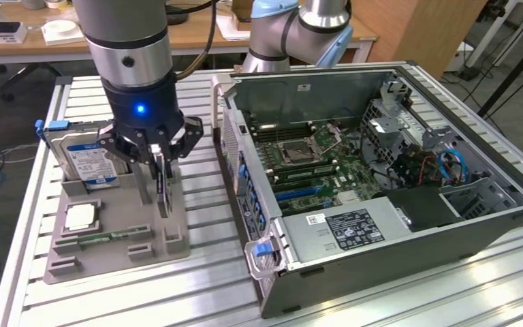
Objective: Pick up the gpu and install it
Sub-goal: 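Pick up the gpu and move the gpu toward the slot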
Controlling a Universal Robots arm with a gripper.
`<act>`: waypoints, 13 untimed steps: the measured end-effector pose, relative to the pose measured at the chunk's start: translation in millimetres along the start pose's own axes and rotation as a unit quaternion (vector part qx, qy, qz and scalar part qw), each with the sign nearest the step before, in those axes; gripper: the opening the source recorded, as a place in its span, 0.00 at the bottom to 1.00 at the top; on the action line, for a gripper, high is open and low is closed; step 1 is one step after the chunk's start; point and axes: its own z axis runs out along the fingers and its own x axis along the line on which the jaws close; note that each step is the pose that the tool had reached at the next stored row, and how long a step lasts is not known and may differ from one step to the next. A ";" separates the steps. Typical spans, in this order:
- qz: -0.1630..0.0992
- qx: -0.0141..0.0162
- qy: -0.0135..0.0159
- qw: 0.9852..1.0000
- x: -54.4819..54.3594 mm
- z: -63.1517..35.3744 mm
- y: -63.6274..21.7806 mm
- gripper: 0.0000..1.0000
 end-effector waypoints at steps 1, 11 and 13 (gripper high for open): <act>0.000 0.000 0.000 1.000 0.0 0.0 0.0 0.26; 0.000 0.000 0.000 1.000 0.0 -0.1 0.0 0.26; 0.000 0.000 0.000 1.000 0.0 -0.1 0.0 0.26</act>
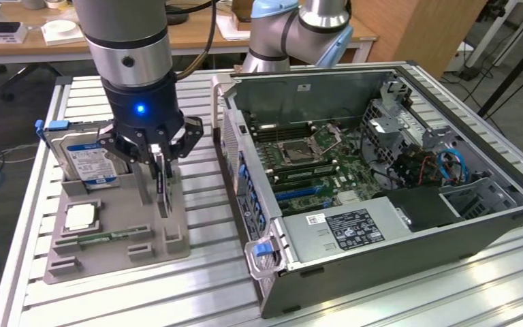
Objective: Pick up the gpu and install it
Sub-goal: 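Pick up the gpu and move the gpu toward the slot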
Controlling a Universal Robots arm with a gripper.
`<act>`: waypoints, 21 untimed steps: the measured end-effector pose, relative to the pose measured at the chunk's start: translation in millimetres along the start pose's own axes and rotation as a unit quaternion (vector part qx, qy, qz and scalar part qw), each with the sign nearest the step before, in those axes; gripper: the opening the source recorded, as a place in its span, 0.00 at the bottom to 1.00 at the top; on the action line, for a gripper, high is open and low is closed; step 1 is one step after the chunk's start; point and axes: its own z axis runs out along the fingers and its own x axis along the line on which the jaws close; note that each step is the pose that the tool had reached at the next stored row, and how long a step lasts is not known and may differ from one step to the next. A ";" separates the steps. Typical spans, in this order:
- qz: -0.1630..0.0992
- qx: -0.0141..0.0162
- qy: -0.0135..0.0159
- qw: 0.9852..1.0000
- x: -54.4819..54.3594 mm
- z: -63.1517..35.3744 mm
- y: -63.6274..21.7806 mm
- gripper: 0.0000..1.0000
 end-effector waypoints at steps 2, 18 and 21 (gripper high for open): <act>0.000 0.000 0.000 1.000 0.0 0.0 0.0 0.26; 0.000 0.000 0.000 1.000 -0.3 -12.9 0.6 0.26; 0.000 0.000 0.000 1.000 -0.4 -16.0 0.7 0.26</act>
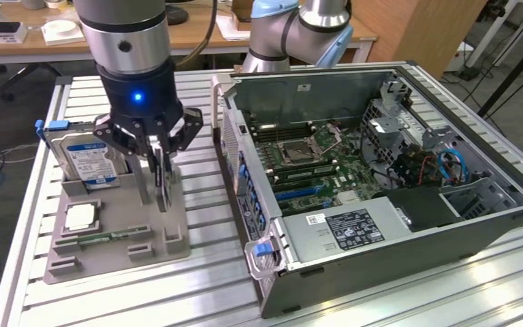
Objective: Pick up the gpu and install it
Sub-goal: 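Pick up the gpu and move the gpu toward the slot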
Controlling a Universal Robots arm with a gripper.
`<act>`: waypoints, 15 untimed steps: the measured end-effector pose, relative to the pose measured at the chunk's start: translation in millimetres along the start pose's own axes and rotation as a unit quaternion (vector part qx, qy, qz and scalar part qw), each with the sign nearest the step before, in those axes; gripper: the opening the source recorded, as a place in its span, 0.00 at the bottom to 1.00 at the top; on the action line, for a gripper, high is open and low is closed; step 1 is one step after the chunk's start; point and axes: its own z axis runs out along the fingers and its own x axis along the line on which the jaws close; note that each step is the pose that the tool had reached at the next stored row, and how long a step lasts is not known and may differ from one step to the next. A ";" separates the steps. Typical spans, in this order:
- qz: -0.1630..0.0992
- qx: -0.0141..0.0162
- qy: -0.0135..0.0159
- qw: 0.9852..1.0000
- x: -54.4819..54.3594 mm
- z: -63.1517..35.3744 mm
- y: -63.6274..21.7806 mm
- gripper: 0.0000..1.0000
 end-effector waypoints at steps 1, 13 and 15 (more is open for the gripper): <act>0.000 0.000 0.000 1.000 0.0 -1.3 0.0 0.26; 0.000 0.000 0.000 1.000 -0.4 -17.2 0.8 0.26; 0.000 0.000 0.000 1.000 -0.5 -20.1 0.9 0.26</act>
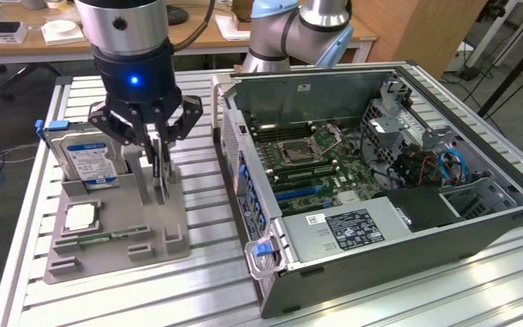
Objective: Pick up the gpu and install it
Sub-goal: 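Pick up the gpu and move the gpu toward the slot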
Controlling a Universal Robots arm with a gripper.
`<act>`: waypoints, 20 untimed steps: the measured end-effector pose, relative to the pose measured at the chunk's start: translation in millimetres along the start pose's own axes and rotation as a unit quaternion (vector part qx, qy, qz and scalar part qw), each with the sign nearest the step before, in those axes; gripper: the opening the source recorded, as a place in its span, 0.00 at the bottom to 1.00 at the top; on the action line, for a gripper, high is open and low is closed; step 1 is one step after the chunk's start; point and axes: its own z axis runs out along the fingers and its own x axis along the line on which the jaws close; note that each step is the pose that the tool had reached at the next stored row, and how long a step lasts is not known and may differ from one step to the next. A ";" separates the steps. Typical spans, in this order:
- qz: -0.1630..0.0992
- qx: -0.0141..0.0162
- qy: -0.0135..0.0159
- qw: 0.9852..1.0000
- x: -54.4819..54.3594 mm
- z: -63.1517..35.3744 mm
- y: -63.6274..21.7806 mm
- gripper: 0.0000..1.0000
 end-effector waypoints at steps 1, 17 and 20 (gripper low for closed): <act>0.000 0.000 0.000 1.000 0.0 -1.5 0.1 0.26; 0.000 0.000 0.000 1.000 -0.5 -22.4 1.0 0.26; 0.000 0.000 0.000 1.000 -0.6 -26.0 1.2 0.26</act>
